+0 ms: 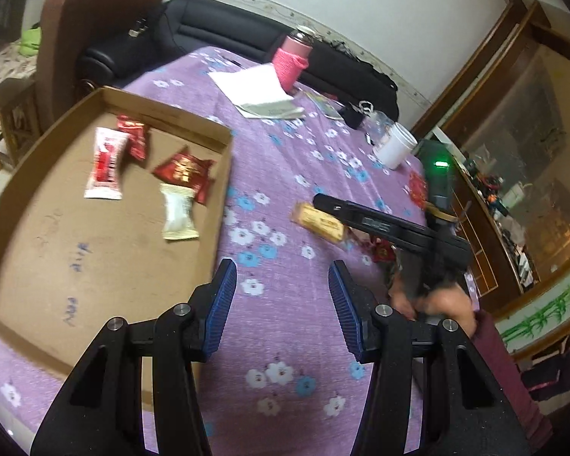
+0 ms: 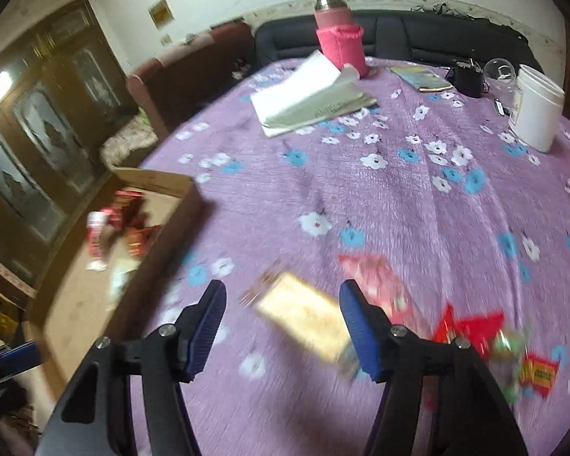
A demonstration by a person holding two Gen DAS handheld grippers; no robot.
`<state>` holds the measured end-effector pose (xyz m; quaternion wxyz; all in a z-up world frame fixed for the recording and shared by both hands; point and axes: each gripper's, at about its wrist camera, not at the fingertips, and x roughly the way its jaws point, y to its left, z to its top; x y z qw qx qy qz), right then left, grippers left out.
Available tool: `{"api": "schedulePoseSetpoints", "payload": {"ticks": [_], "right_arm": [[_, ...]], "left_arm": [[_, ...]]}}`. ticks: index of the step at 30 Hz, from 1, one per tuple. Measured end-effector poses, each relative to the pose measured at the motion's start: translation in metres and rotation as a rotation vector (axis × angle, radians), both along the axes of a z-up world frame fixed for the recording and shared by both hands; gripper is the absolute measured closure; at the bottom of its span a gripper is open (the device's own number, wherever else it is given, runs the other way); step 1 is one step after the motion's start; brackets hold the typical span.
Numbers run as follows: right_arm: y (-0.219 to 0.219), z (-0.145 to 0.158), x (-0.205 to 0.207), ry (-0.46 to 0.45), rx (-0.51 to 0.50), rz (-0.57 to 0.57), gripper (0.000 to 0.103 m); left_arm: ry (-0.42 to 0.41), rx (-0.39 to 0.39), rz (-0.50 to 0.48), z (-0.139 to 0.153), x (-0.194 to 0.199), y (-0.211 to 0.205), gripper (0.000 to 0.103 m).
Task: Organize snacks
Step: 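Move both tools toward the yellow bar packet and white-and-red packet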
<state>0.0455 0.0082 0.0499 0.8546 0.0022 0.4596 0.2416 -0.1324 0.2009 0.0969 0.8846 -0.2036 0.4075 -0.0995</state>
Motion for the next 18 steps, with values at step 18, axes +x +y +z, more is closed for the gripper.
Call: {"api": "schedulePoseSetpoints", "payload": {"ticks": [18], "right_arm": [[-0.136,0.020,-0.070,0.079,0.219,-0.138,0.044]], "left_arm": [[0.021,0.043,-0.108,-0.016,0.010,-0.018,0.053]]}}
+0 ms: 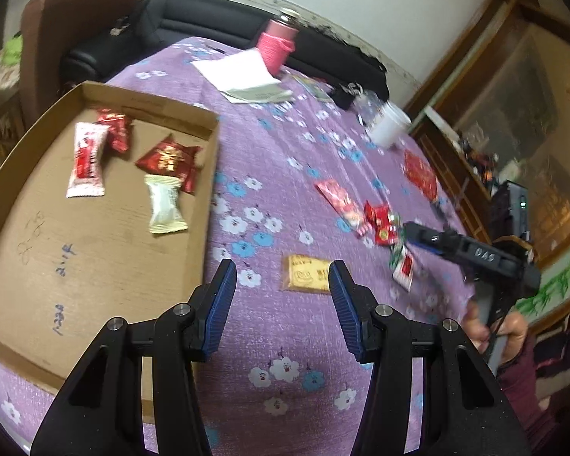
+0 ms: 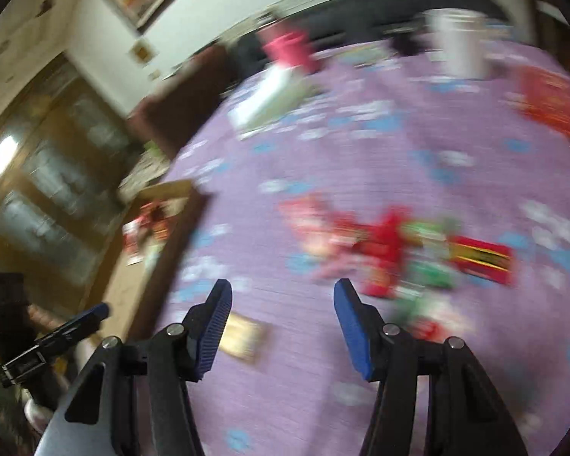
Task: Organize snacks
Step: 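Move both tools toward the yellow bar packet and white-and-red packet, then grasp the yellow bar packet with the left tool while the right tool grasps the white-and-red packet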
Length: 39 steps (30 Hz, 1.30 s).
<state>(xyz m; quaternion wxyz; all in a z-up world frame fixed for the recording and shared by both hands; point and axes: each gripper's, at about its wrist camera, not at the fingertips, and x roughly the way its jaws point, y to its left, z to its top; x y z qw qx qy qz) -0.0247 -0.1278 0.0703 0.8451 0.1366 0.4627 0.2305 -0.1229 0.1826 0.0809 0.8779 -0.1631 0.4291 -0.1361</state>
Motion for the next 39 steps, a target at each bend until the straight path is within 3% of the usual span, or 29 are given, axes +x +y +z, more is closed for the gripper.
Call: {"api": "schedulePoseSetpoints", "payload": {"ticks": [3,6,11,18,19,20,25,29,31,34,36,37,39], "right_arm": [[-0.030,-0.005,-0.017,0.007,-0.034,-0.102,0.044],[-0.041,-0.015,-0.034,0.041,-0.041,-0.154,0.044],[-0.033,-0.027,-0.030,0.080,-0.130,-0.212,0.043],[-0.006,-0.034,-0.009,0.026,-0.287,-0.217,0.043],[-0.004,-0.035,-0.009,0.017,-0.310,-0.207,0.047],[-0.002,-0.035,-0.009,0.010,-0.331,-0.198,0.062],[-0.017,-0.035,-0.014,0.018,-0.326,-0.156,0.082],[-0.028,-0.035,-0.017,0.028,-0.332,-0.136,0.084],[-0.034,-0.035,-0.018,0.033,-0.340,-0.134,0.084],[-0.044,-0.034,-0.019,0.056,-0.320,-0.153,0.081],[-0.050,-0.034,-0.019,0.081,-0.243,-0.159,0.072],[-0.051,-0.034,-0.019,0.090,-0.202,-0.159,0.062],[-0.049,-0.034,-0.018,0.092,-0.159,-0.163,0.050]], "left_arm": [[-0.005,0.061,-0.068,-0.004,0.001,-0.023,0.053],[-0.040,0.189,-0.165,-0.004,0.005,-0.055,0.053],[-0.115,0.407,-0.323,-0.010,0.023,-0.102,0.053],[-0.082,0.558,-0.428,-0.043,0.063,-0.119,0.053],[-0.074,0.566,-0.435,-0.047,0.065,-0.119,0.053],[-0.057,0.568,-0.443,-0.052,0.068,-0.119,0.053],[0.042,0.414,-0.511,-0.059,0.068,-0.114,0.053],[0.064,0.378,-0.630,-0.057,0.044,-0.129,0.053],[0.092,0.357,-0.690,-0.056,0.034,-0.136,0.053],[0.049,0.420,-0.684,-0.048,0.018,-0.142,0.053],[-0.001,0.417,-0.650,-0.035,0.018,-0.135,0.053],[-0.028,0.439,-0.627,-0.032,0.020,-0.131,0.053],[-0.069,0.530,-0.586,-0.030,0.031,-0.124,0.053]]}}
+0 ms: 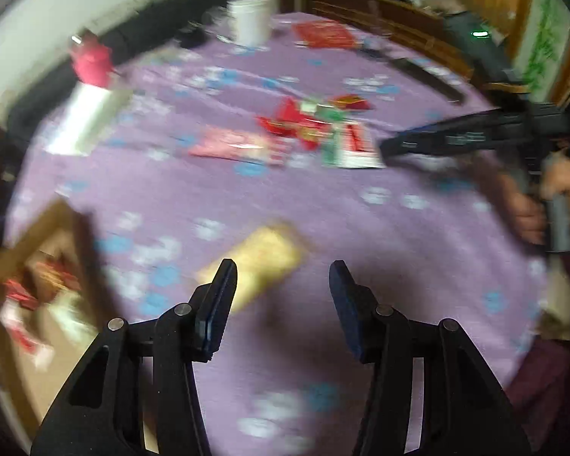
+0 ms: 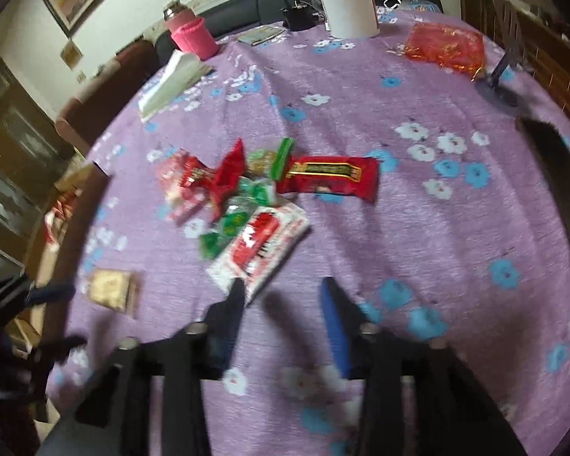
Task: Organize snacks
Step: 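Grasp the yellow bar packet with the left tool while the right tool grasps the white-and-red packet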
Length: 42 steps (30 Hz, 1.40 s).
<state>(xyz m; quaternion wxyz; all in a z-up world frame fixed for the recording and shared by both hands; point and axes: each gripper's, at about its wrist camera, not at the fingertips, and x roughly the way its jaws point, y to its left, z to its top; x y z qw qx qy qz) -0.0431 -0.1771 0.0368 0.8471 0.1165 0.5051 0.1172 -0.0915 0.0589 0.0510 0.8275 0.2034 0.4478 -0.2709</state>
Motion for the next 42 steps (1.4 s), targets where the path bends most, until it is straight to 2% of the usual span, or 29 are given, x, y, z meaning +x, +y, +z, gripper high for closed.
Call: {"api": "schedulePoseSetpoints", "payload": {"ticks": [2,5,6,7,9,10,12,15,20,23,24,25,26,27,29,31,32,33,35,42], "right_arm": [[0.005,0.001,0.002,-0.007,0.022,-0.007,0.043],[0.015,0.001,0.005,-0.005,0.041,-0.012,0.043],[0.016,0.000,0.005,-0.001,0.054,-0.012,0.043],[0.016,0.000,0.005,0.001,0.064,-0.015,0.043],[0.014,0.000,0.005,0.003,0.078,-0.022,0.043],[0.012,0.000,0.006,0.006,0.088,-0.024,0.043],[0.006,-0.001,0.007,0.009,0.105,-0.031,0.043],[0.001,-0.001,0.008,0.004,0.109,-0.041,0.043],[0.006,0.000,0.006,-0.013,0.071,-0.036,0.043],[0.015,0.000,0.005,-0.029,0.012,-0.034,0.043],[0.018,0.000,0.005,-0.032,-0.008,-0.035,0.043],[0.022,0.001,0.006,-0.037,-0.033,-0.036,0.043],[0.025,0.001,0.007,-0.040,-0.054,-0.037,0.043],[0.029,0.000,0.009,-0.044,-0.080,-0.040,0.043],[0.035,-0.001,0.012,-0.055,-0.124,-0.051,0.043],[0.039,-0.002,0.016,-0.075,-0.152,-0.065,0.044],[0.040,-0.003,0.018,-0.084,-0.165,-0.069,0.058],[0.041,-0.003,0.019,-0.090,-0.182,-0.073,0.068],[0.036,-0.003,0.018,-0.084,-0.148,-0.062,0.075],[0.018,-0.002,-0.014,-0.043,-0.053,0.002,0.077]], "left_arm": [[-0.005,0.045,-0.004,-0.007,0.017,0.002,0.053],[0.076,0.061,0.002,-0.025,0.039,0.009,0.051],[0.102,0.003,0.001,-0.024,0.045,0.016,0.049],[0.168,-0.052,0.001,-0.026,0.050,0.020,0.049],[0.249,-0.104,-0.008,-0.030,0.049,0.021,0.049],[0.262,-0.104,-0.026,-0.033,0.044,0.019,0.048],[0.248,-0.097,-0.070,-0.033,0.028,0.012,0.035],[0.271,-0.109,-0.125,-0.031,0.007,0.001,0.034],[0.221,-0.043,-0.037,-0.033,-0.004,-0.015,0.034],[0.140,-0.006,0.013,-0.037,-0.002,-0.029,0.033],[0.119,-0.022,0.025,-0.039,-0.001,-0.030,0.033],[0.104,-0.035,0.041,-0.039,-0.001,-0.031,0.034],[0.085,-0.049,0.058,-0.039,-0.003,-0.034,0.041],[0.077,-0.060,0.065,-0.037,-0.004,-0.035,0.055],[0.083,-0.089,0.078,-0.035,-0.005,-0.036,0.070],[0.096,-0.122,0.106,-0.035,-0.005,-0.034,0.070],[0.101,-0.137,0.118,-0.035,-0.005,-0.031,0.070],[0.111,-0.161,0.131,-0.034,-0.006,-0.027,0.070],[0.130,-0.216,0.158,-0.031,-0.005,-0.020,0.070],[0.149,-0.375,0.233,-0.016,-0.018,0.013,0.070]]}}
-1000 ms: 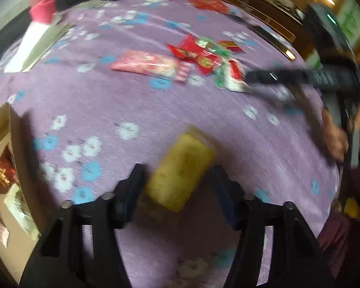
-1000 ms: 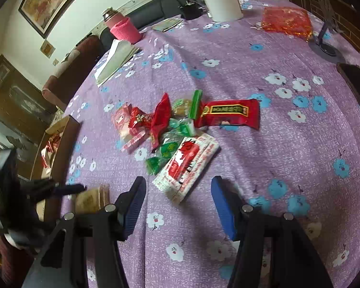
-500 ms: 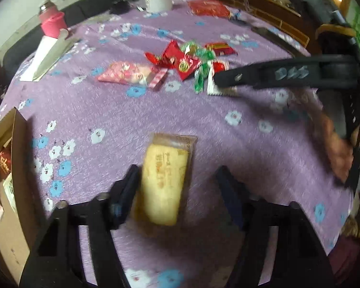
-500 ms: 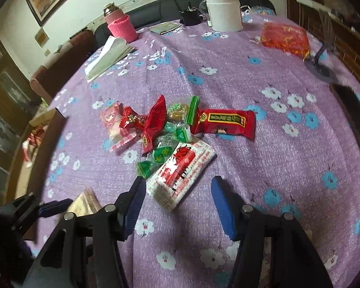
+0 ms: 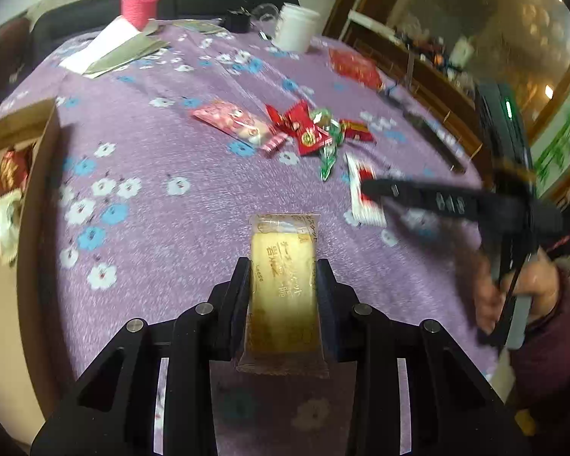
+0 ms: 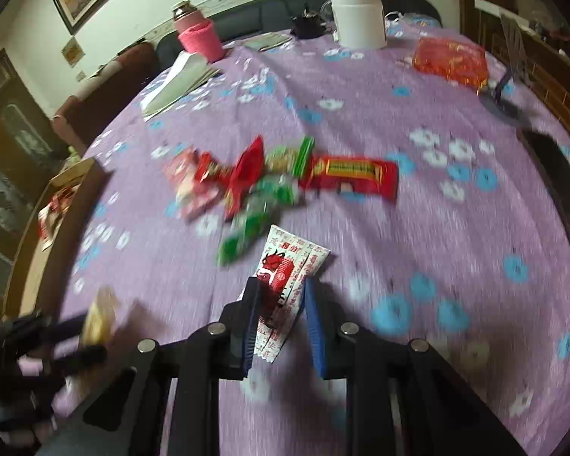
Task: Organize snacks
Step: 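Grasp the yellow bar packet with the left tool while the right tool grasps the white-and-red packet, then carry both packets into the cardboard box and open both tools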
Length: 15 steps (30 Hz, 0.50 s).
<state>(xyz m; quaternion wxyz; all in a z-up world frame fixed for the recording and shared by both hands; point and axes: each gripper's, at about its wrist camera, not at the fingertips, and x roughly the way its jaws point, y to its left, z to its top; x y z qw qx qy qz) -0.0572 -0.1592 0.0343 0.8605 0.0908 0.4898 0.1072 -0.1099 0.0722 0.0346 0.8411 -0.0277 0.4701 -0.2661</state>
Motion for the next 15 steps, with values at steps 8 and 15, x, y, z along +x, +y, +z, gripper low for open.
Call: {"api": "schedulePoseSetpoints", "payload": {"ticks": [8,15], "right_arm": [[-0.004,0.001,-0.024,0.010,0.020,-0.004,0.063],[0.024,0.002,-0.016,-0.014,-0.124,-0.046,0.057]], "left_arm": [[-0.013,-0.143,0.086,0.023,-0.015,0.038,0.070],[-0.039,-0.169,0.150,0.032,-0.024,0.059,0.070]]}}
